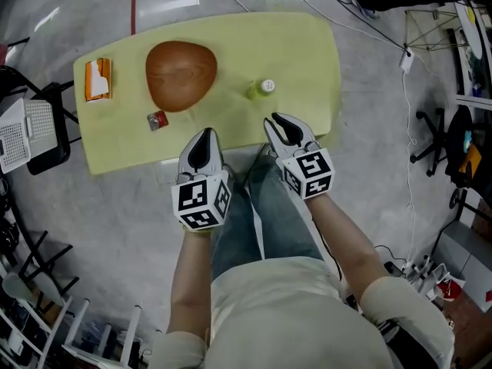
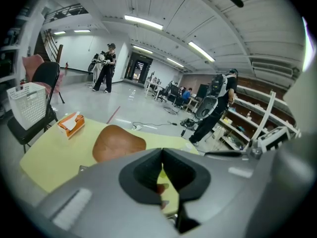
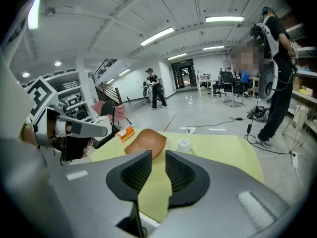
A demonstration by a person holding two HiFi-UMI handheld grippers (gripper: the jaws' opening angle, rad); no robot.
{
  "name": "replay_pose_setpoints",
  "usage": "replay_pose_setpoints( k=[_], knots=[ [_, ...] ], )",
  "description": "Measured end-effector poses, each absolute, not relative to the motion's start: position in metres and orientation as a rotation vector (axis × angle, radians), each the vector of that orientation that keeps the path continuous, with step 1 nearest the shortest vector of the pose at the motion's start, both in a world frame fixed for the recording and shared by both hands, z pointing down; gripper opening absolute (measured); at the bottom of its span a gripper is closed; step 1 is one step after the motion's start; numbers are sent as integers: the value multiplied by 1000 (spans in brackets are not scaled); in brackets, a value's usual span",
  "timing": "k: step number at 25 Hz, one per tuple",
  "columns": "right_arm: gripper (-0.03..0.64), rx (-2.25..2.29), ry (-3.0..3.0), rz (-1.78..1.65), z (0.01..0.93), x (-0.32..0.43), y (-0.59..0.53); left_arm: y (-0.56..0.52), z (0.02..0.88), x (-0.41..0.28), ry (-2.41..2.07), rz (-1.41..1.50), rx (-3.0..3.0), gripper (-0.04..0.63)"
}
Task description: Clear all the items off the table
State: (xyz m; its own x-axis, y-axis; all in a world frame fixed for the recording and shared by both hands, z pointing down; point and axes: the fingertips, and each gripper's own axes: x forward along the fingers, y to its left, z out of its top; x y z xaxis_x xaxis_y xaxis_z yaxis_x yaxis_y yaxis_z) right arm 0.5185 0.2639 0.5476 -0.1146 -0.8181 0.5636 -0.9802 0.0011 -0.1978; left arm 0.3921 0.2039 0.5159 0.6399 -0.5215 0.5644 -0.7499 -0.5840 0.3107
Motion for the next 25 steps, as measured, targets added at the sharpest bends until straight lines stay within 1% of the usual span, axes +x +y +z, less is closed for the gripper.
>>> replay_pose_setpoints(
  k=[3, 10, 16, 22, 25],
  knots=[
    [130, 1853, -1984, 828, 572, 524, 259, 202, 533, 393, -995, 586, 2324, 11],
    [211, 1822, -1955, 817, 618, 541, 248, 199, 564, 399, -1002, 588, 2297, 11],
    [240, 1781, -1932, 832, 657, 548, 239, 193, 592, 402, -1016, 608, 2282, 11],
    [312, 1781, -1914, 829, 692, 557, 230, 191, 623, 406, -1019, 645, 2288, 11],
    [331, 1781, -1918, 814, 705, 559, 224, 192, 634, 407, -1020, 646, 2279, 11]
  ],
)
